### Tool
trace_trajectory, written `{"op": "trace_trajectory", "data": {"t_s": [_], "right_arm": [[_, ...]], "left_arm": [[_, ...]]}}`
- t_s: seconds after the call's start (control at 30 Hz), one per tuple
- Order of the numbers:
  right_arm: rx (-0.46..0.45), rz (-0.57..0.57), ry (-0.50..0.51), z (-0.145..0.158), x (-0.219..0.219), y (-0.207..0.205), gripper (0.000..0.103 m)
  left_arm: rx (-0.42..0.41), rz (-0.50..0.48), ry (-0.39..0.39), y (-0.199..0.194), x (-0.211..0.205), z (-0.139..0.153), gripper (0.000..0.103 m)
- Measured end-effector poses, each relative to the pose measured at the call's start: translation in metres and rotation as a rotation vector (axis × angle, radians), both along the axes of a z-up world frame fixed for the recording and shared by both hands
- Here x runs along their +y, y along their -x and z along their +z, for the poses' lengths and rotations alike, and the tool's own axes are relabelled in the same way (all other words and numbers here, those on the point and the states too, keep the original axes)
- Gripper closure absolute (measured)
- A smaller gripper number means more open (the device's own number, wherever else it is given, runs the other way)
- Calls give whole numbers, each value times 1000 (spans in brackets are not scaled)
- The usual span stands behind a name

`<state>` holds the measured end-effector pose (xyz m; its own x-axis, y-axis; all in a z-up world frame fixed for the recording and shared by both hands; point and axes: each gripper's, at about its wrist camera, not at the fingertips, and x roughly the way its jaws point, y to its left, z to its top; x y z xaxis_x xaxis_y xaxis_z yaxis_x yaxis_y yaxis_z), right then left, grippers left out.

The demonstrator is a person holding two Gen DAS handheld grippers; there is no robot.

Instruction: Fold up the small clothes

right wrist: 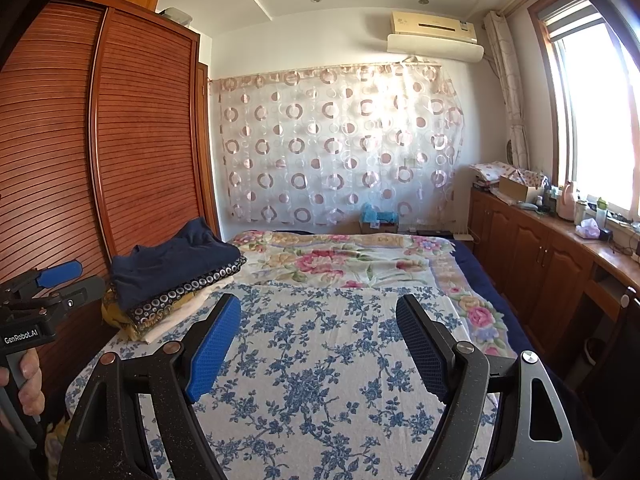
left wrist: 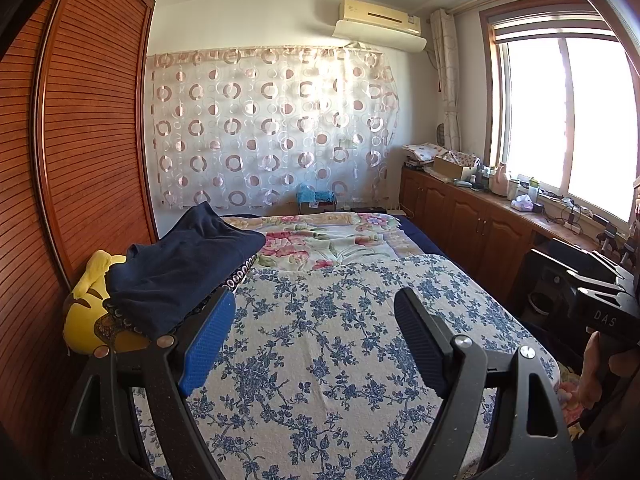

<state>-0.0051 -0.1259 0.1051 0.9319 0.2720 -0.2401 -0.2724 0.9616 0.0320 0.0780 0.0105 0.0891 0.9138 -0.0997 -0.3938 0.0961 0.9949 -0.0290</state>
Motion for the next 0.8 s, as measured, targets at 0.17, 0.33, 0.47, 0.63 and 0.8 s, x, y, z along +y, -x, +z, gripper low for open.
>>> {"op": "trace_trajectory", "data": {"t_s": [0.17,0.33,0.47,0.63,0.8], "right_arm": [[0,0,0,0,0,0,21],[0,0,1,0,0,0,21],[-1,0,1,0,0,0,21],[0,1,0,0,-1,0,21],[-1,0,0,-1,0,0,21]], "left_arm": [[0,0,-1,0,0,-1,21],[-1,0,-1,0,-1,-1,21],[-1,0,-1,1,-1,-2,21],[-2,1,0,1,-1,-2,21],[-2,1,0,1,-1,-3,21]]}}
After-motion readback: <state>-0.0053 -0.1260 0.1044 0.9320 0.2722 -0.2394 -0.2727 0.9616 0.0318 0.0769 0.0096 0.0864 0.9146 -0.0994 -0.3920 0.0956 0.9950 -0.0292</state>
